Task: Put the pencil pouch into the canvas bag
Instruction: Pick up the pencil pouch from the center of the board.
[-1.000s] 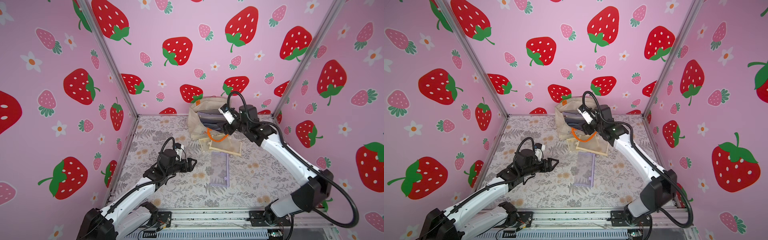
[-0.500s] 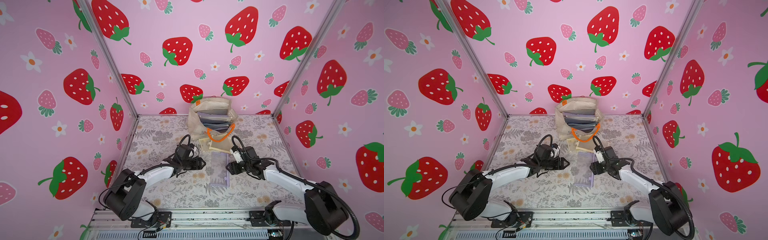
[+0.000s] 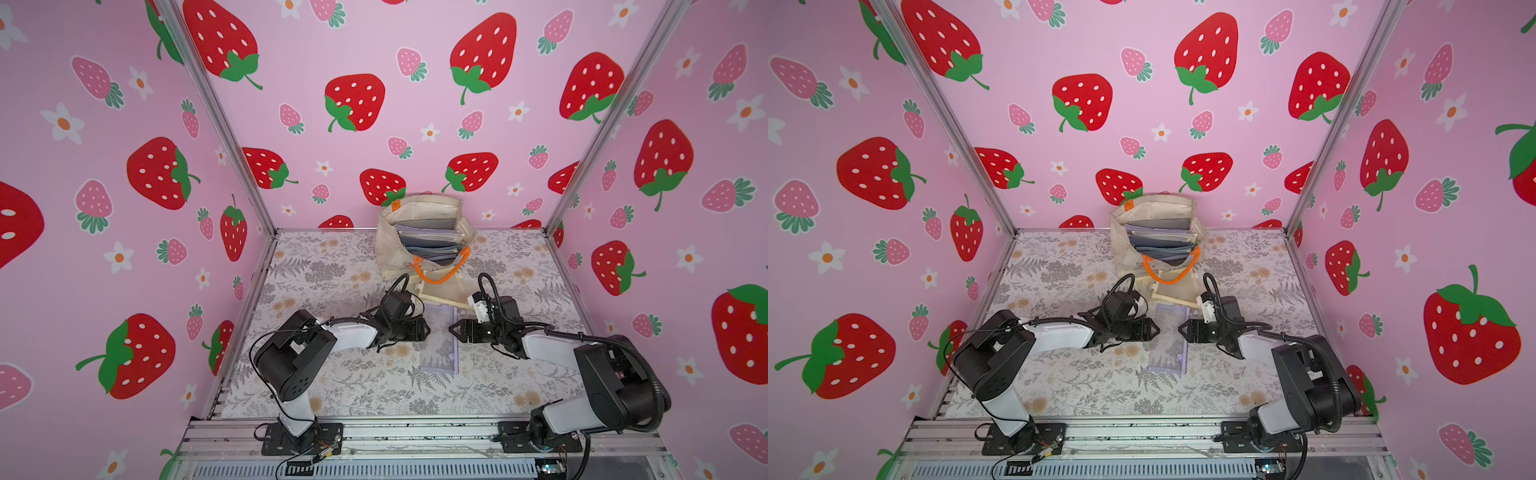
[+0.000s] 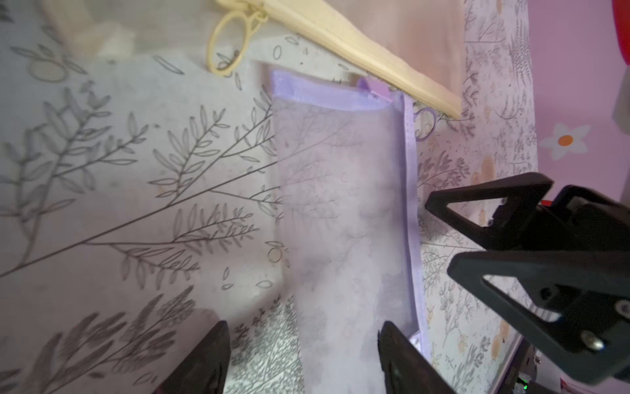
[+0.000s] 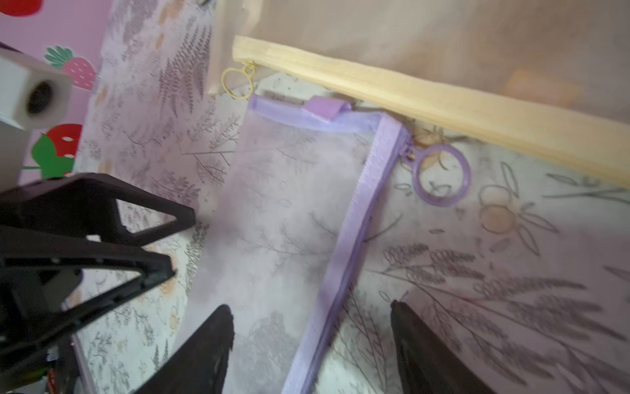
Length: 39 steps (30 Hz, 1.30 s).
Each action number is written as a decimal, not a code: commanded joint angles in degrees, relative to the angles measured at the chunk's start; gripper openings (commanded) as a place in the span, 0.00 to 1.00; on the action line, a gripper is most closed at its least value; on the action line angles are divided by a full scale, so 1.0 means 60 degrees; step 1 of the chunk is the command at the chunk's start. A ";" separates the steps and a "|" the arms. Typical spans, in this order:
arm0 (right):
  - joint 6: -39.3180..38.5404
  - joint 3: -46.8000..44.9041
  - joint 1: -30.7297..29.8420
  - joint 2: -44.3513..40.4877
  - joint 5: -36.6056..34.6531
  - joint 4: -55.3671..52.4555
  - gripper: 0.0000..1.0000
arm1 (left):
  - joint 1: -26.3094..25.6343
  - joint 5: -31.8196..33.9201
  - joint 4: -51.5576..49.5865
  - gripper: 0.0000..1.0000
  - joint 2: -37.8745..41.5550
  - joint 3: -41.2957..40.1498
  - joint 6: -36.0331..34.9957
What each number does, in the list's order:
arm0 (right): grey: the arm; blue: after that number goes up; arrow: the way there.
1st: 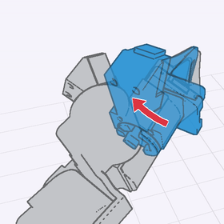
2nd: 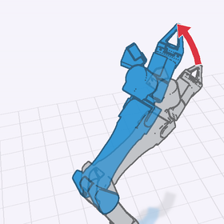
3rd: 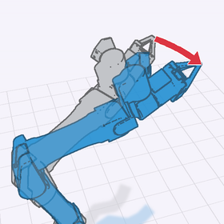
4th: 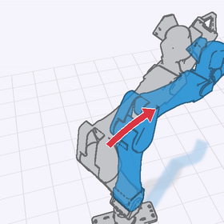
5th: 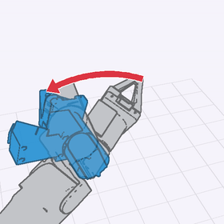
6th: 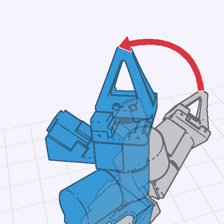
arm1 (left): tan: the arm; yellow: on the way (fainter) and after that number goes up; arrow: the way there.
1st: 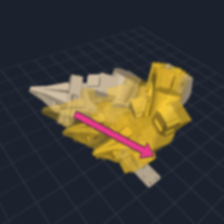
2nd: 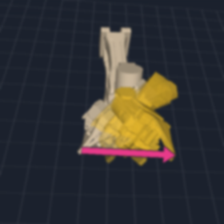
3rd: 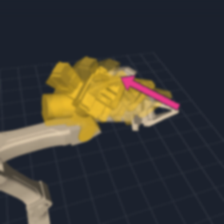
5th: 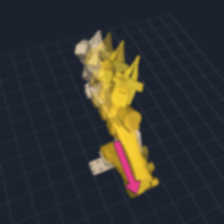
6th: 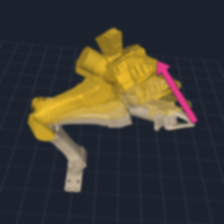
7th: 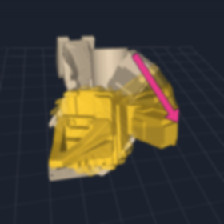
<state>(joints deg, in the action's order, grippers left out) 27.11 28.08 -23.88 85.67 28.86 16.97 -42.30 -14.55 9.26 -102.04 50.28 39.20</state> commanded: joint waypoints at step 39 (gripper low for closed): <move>0.0815 -0.0554 -0.0152 -0.1984 0.1267 -0.0617 0.81 | -0.0653 0.0359 0.0610 0.00 0.2350 -0.1123 0.0118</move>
<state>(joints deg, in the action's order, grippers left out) 30.89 24.58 -24.95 75.07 34.59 13.54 -46.24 -11.29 14.41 -92.49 43.48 42.96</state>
